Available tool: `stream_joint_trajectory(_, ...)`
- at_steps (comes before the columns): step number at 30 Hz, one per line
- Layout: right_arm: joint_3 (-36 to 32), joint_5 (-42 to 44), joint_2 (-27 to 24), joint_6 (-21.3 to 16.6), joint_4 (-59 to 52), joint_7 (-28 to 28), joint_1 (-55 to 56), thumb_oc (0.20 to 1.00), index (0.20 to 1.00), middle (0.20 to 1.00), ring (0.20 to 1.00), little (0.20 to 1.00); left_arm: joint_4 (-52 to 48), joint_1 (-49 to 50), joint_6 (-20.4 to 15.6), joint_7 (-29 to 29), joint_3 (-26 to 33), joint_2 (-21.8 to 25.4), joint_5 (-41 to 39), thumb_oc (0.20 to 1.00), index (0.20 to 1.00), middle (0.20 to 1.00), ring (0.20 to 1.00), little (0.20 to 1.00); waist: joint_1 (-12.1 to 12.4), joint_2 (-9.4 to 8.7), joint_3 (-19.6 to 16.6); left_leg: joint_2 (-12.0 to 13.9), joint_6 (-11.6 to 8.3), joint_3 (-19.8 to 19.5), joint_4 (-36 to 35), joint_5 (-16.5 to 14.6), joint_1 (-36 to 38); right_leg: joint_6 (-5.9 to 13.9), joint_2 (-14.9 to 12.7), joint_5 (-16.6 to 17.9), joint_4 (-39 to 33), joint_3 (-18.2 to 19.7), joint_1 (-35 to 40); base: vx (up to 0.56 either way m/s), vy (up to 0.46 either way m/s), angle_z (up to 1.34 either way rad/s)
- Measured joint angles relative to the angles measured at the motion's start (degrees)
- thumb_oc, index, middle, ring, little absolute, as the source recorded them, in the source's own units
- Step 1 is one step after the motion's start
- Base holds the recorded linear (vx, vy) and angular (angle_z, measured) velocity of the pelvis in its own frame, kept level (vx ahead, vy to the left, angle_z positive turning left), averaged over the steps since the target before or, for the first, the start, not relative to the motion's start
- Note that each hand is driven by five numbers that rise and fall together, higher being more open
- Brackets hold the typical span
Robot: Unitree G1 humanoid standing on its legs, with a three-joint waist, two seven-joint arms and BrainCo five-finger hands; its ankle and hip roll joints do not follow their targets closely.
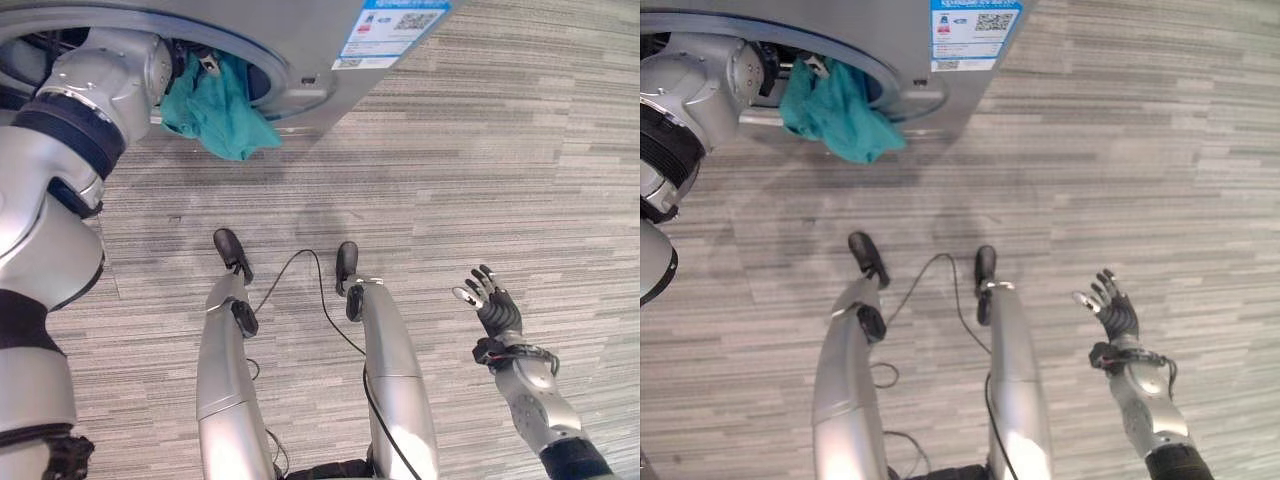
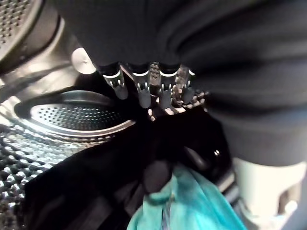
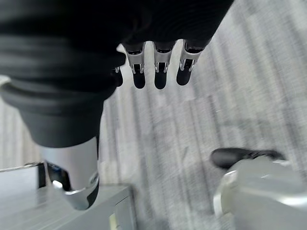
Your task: Grab the laundry basket,head to the washer,open it,put in the laundry and shut it.
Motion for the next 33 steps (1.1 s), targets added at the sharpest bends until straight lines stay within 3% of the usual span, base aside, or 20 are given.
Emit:
stream_joint_trajectory(3,0.0,0.6,-0.6,2.1,-0.2,1.3,0.1,1.0,1.0,1.0,1.0,1.0,-10.4,1.4,0.2,-4.5,-2.2,4.3,-0.2,1.0,1.0,1.0,1.0,1.0,0.0,0.11,0.1,-0.6,0.39,0.3,-1.0,0.3,1.3,0.25,-0.7,0.1,-0.6,0.0,1.0,-0.01,0.014,0.04)
stream_joint_trajectory(8,0.1,0.5,-0.4,2.7,0.3,3.0,0.5,1.0,1.0,1.0,1.0,1.0,-17.4,4.5,0.1,-5.3,-1.1,9.9,-0.6,1.0,1.0,1.0,1.0,1.0,0.2,0.13,0.1,-0.9,0.26,0.7,-3.3,1.0,3.7,0.33,-0.6,0.2,-1.3,0.6,2.2,-0.01,0.002,-0.01)
stream_joint_trajectory(10,0.0,0.4,0.8,2.4,0.9,3.6,0.2,1.0,1.0,1.0,1.0,1.0,-18.8,9.7,0.1,-4.0,8.9,9.6,-0.8,1.0,1.0,1.0,1.0,1.0,0.7,0.14,0.1,-0.8,-0.09,0.7,-4.5,1.3,4.4,0.27,-0.2,0.2,-1.7,0.6,2.3,-0.04,0.005,-0.03)
stream_joint_trajectory(11,0.2,0.2,3.1,2.4,1.7,3.7,0.0,1.0,1.0,1.0,1.0,1.0,-22.4,16.6,0.1,-0.3,20.1,8.8,-1.4,1.0,1.0,1.0,1.0,1.0,0.7,0.15,0.1,-0.9,-0.5,0.7,-5.9,2.2,4.9,0.2,-0.1,0.2,-2.0,0.5,2.3,-0.04,0.018,-0.03)
stream_joint_trajectory(13,1.4,-0.4,5.2,2.0,2.3,3.6,-0.1,1.0,1.0,1.0,1.0,1.0,-29.6,27.8,-0.5,3.4,33.2,8.6,-3.8,1.0,1.0,1.0,1.0,1.0,1.1,0.49,0.3,-0.9,-0.94,0.7,-7.0,2.6,6.3,0.04,0.3,0.4,-2.6,0.5,3.6,-0.03,0.014,-0.06)
stream_joint_trajectory(14,2.2,-0.8,6.2,1.7,2.4,3.6,0.0,1.0,1.0,1.0,1.0,1.0,-33.0,33.8,-1.0,4.7,39.1,8.1,-5.1,1.0,1.0,1.0,1.0,1.0,0.9,0.57,0.3,-0.8,-1.12,0.7,-7.7,2.7,7.4,-0.04,0.4,0.4,-3.2,0.5,4.4,-0.02,0.014,-0.06)
stream_joint_trajectory(15,3.3,-0.9,6.3,1.4,2.3,3.6,0.6,1.0,1.0,1.0,1.0,1.0,-33.8,36.6,-1.3,6.1,40.6,7.6,-5.7,1.0,1.0,1.0,1.0,1.0,1.1,0.72,0.3,-0.6,-1.23,0.7,-8.4,2.8,8.4,-0.07,0.5,0.5,-3.8,0.4,5.3,-0.03,0.039,-0.05)
stream_joint_trajectory(17,4.2,-4.1,7.9,0.7,2.6,2.8,0.6,1.0,1.0,1.0,1.0,1.0,-41.7,51.0,-2.6,7.2,54.1,3.2,-8.3,1.0,1.0,1.0,1.0,1.0,2.1,1.41,0.3,-0.9,-1.55,0.8,-10.6,3.0,10.7,-0.05,0.8,0.5,-6.2,0.0,7.5,-0.03,0.041,-0.07)
stream_joint_trajectory(18,4.0,-5.3,9.2,0.4,2.8,2.2,0.8,1.0,1.0,1.0,1.0,1.0,-46.1,59.1,-4.2,8.8,60.7,-1.3,-10.6,1.0,1.0,1.0,1.0,1.0,2.2,1.84,0.4,-0.9,-1.75,0.9,-11.9,3.3,12.0,0.03,0.9,0.9,-7.4,-0.1,8.8,-0.01,0.029,-0.04)
stream_joint_trajectory(19,4.0,-6.5,10.1,0.3,2.8,1.7,1.3,1.0,1.0,1.0,1.0,1.0,-49.3,65.9,-5.5,9.4,62.7,-4.8,-12.7,1.0,1.0,1.0,1.0,1.0,2.5,2.18,0.4,-0.9,-1.87,0.8,-13.0,3.5,13.4,0.05,0.9,0.9,-8.3,-0.3,10.1,0.0,0.032,0.03)
stream_joint_trajectory(21,4.8,-8.0,10.5,0.3,2.7,1.1,1.8,1.0,1.0,1.0,1.0,1.0,-52.5,72.2,-6.6,9.1,61.6,-6.0,-15.5,1.0,1.0,1.0,1.0,1.0,4.4,2.31,0.4,-1.2,-1.99,0.6,-14.2,3.7,15.2,0.09,0.9,0.8,-9.3,-0.8,12.2,0.0,0.034,0.07)
stream_joint_trajectory(22,4.4,-8.8,11.4,0.3,2.8,0.7,1.6,1.0,1.0,1.0,1.0,1.0,-55.3,76.6,-8.2,9.0,64.0,-7.8,-17.7,1.0,1.0,1.0,1.0,1.0,5.0,2.51,0.3,-1.3,-2.06,0.6,-15.3,3.8,16.5,0.18,1.0,0.9,-10.4,-0.9,13.4,0.0,0.0,0.0)
stream_joint_trajectory(24,3.6,-9.7,13.2,0.1,4.1,-0.2,1.6,1.0,1.0,1.0,1.0,1.0,-60.4,86.7,-11.6,8.7,65.9,-14.4,-24.8,1.0,1.0,1.0,1.0,1.0,6.0,3.16,0.0,-1.8,-1.91,0.8,-18.1,4.5,20.2,0.58,0.8,1.2,-12.5,-1.1,17.0,0.04,0.051,0.07)
stream_joint_trajectory(25,3.7,-10.9,13.3,0.1,6.5,-0.4,1.4,1.0,1.0,1.0,1.0,1.0,-61.2,92.2,-13.0,6.8,62.6,-15.2,-30.6,1.0,1.0,1.0,1.0,1.0,7.1,4.16,-0.6,-2.2,-1.88,0.6,-19.5,4.5,23.0,0.98,0.6,1.4,-14.7,-1.9,20.6,0.06,0.072,0.15)
stream_joint_trajectory(30,3.4,-12.1,13.2,0.3,12.2,-1.4,1.0,1.0,1.0,1.0,1.0,1.0,-58.3,98.2,-13.4,2.4,60.8,-12.4,-37.2,1.0,1.0,1.0,1.0,1.0,7.3,4.82,-4.5,-3.1,-1.14,0.7,-20.7,3.9,27.4,2.19,0.3,2.4,-18.6,-2.2,26.5,0.1,0.086,0.03)
stream_joint_trajectory(33,3.6,-14.7,13.2,1.3,20.8,-1.5,-1.4,1.0,1.0,1.0,1.0,1.0,-54.9,97.9,-13.4,0.2,61.3,-10.5,-39.1,1.0,1.0,1.0,1.0,1.0,7.6,4.84,-4.6,-3.2,-0.71,1.2,-20.5,2.1,33.9,2.87,0.2,3.5,-22.8,-2.1,34.7,0.18,0.162,-0.08)
